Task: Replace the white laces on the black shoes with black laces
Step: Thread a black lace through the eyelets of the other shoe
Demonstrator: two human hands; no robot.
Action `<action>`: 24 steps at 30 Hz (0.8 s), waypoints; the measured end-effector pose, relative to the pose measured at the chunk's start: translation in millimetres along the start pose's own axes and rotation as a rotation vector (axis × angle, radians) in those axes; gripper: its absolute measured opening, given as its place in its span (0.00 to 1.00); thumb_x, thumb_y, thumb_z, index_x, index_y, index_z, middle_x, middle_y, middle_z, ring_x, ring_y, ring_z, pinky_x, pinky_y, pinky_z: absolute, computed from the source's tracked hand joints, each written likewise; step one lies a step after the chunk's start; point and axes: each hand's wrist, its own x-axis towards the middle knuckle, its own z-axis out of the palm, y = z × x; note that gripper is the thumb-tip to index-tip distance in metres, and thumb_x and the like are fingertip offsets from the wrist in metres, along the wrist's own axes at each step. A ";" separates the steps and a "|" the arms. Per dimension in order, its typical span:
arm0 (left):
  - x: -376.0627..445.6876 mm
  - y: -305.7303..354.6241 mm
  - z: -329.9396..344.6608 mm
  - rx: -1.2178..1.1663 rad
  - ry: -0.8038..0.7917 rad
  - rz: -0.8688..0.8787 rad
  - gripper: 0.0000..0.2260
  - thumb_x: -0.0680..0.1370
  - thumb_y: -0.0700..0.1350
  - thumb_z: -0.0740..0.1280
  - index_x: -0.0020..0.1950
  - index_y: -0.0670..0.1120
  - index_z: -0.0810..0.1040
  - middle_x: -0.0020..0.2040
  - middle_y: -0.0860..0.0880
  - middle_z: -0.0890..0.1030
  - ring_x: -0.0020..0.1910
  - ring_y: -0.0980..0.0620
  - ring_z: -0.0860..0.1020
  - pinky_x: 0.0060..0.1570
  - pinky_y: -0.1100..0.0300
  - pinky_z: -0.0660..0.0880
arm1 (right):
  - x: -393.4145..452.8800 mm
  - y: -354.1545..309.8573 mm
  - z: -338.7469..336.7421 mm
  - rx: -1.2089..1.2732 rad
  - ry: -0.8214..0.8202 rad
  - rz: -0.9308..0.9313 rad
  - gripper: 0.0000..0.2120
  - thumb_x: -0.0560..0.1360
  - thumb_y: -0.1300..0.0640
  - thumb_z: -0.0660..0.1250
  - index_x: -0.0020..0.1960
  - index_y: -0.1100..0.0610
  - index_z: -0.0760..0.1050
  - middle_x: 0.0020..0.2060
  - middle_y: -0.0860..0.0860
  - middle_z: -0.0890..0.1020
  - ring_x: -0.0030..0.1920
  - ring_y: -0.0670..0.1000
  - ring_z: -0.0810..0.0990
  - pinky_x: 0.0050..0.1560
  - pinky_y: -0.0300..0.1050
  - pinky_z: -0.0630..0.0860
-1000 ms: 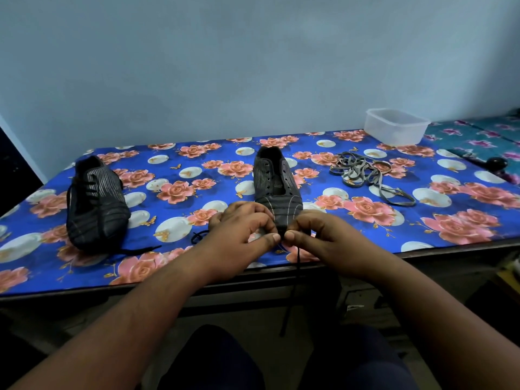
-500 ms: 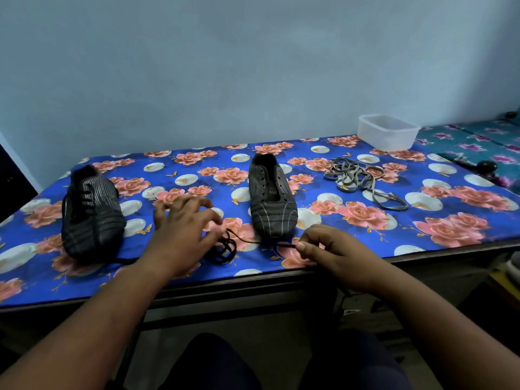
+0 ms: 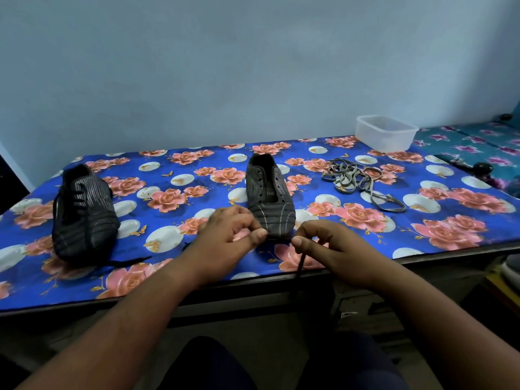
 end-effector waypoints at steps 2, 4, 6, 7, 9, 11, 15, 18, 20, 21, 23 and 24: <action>0.5 -15.1 -6.5 -0.017 0.080 -0.069 0.16 0.71 0.70 0.58 0.47 0.63 0.77 0.51 0.63 0.75 0.58 0.54 0.72 0.62 0.41 0.70 | -5.4 7.2 -5.2 0.001 0.007 0.049 0.12 0.81 0.51 0.64 0.44 0.56 0.79 0.41 0.44 0.81 0.40 0.39 0.77 0.42 0.30 0.70; -0.7 -29.2 -15.3 -0.002 0.128 -0.149 0.17 0.70 0.72 0.58 0.46 0.64 0.77 0.51 0.63 0.75 0.59 0.54 0.71 0.63 0.41 0.68 | -10.1 14.4 -11.2 -0.008 0.023 0.083 0.13 0.80 0.48 0.63 0.44 0.55 0.79 0.41 0.43 0.81 0.41 0.39 0.77 0.42 0.30 0.70; -1.9 -42.6 -23.1 0.051 0.146 -0.218 0.17 0.70 0.72 0.59 0.42 0.62 0.78 0.51 0.62 0.75 0.60 0.53 0.70 0.64 0.41 0.67 | -13.3 22.2 -16.7 -0.027 0.046 0.106 0.15 0.78 0.45 0.62 0.44 0.54 0.79 0.40 0.42 0.81 0.41 0.40 0.78 0.42 0.30 0.70; -2.5 -47.6 -25.8 0.081 0.151 -0.248 0.16 0.71 0.70 0.60 0.40 0.60 0.77 0.51 0.61 0.75 0.61 0.52 0.70 0.64 0.41 0.67 | -14.3 27.1 -18.6 -0.033 0.069 0.122 0.14 0.78 0.44 0.62 0.44 0.53 0.79 0.40 0.42 0.81 0.41 0.41 0.78 0.42 0.31 0.71; -1.5 -53.9 -29.6 0.097 0.165 -0.298 0.13 0.76 0.66 0.63 0.39 0.59 0.76 0.51 0.60 0.75 0.62 0.52 0.69 0.65 0.41 0.66 | -13.7 36.7 -21.4 0.003 0.145 0.171 0.11 0.79 0.47 0.65 0.44 0.52 0.80 0.40 0.44 0.83 0.41 0.42 0.80 0.42 0.32 0.73; 0.9 -52.0 -30.7 0.085 0.169 -0.325 0.11 0.80 0.60 0.66 0.40 0.58 0.76 0.51 0.60 0.75 0.62 0.53 0.67 0.67 0.42 0.64 | -10.6 43.5 -21.7 0.087 0.238 0.228 0.08 0.79 0.50 0.68 0.44 0.52 0.81 0.39 0.47 0.84 0.40 0.45 0.82 0.41 0.38 0.78; 7.6 -43.6 -20.7 0.062 0.173 -0.327 0.10 0.79 0.61 0.66 0.42 0.58 0.77 0.52 0.60 0.77 0.59 0.54 0.72 0.64 0.47 0.65 | 1.5 41.1 -18.9 0.337 0.507 0.305 0.09 0.76 0.50 0.72 0.46 0.56 0.82 0.37 0.53 0.84 0.36 0.46 0.80 0.39 0.44 0.78; 17.9 -36.3 -6.9 -0.116 0.147 -0.317 0.09 0.77 0.64 0.66 0.47 0.60 0.77 0.50 0.56 0.81 0.51 0.51 0.80 0.58 0.47 0.75 | 19.9 37.9 -9.5 0.451 0.572 0.346 0.11 0.76 0.50 0.73 0.46 0.59 0.82 0.38 0.56 0.84 0.38 0.49 0.80 0.44 0.52 0.80; 30.1 -27.9 3.7 -0.198 0.109 -0.326 0.07 0.80 0.59 0.67 0.51 0.57 0.76 0.50 0.55 0.82 0.47 0.51 0.81 0.53 0.46 0.79 | 36.8 36.2 2.0 0.477 0.516 0.373 0.11 0.77 0.52 0.73 0.42 0.59 0.80 0.37 0.60 0.80 0.38 0.52 0.77 0.45 0.56 0.79; 37.7 -23.6 8.1 -0.263 0.101 -0.343 0.08 0.80 0.57 0.67 0.56 0.56 0.74 0.53 0.55 0.81 0.47 0.52 0.81 0.52 0.45 0.80 | 47.0 36.2 8.2 0.511 0.490 0.387 0.11 0.77 0.53 0.73 0.40 0.58 0.78 0.35 0.58 0.78 0.38 0.53 0.75 0.46 0.56 0.78; 53.2 -19.8 14.1 -0.374 0.100 -0.388 0.19 0.79 0.57 0.69 0.66 0.54 0.69 0.57 0.55 0.80 0.54 0.53 0.81 0.55 0.44 0.80 | 65.6 36.0 19.1 0.597 0.466 0.419 0.11 0.79 0.55 0.71 0.39 0.57 0.77 0.35 0.53 0.78 0.39 0.52 0.75 0.47 0.54 0.79; 60.7 -21.3 15.8 -0.398 0.110 -0.401 0.23 0.78 0.58 0.70 0.69 0.54 0.66 0.57 0.54 0.80 0.55 0.52 0.81 0.58 0.44 0.79 | 73.6 35.3 23.3 0.636 0.461 0.429 0.11 0.79 0.56 0.71 0.39 0.56 0.76 0.36 0.53 0.80 0.40 0.52 0.77 0.48 0.54 0.79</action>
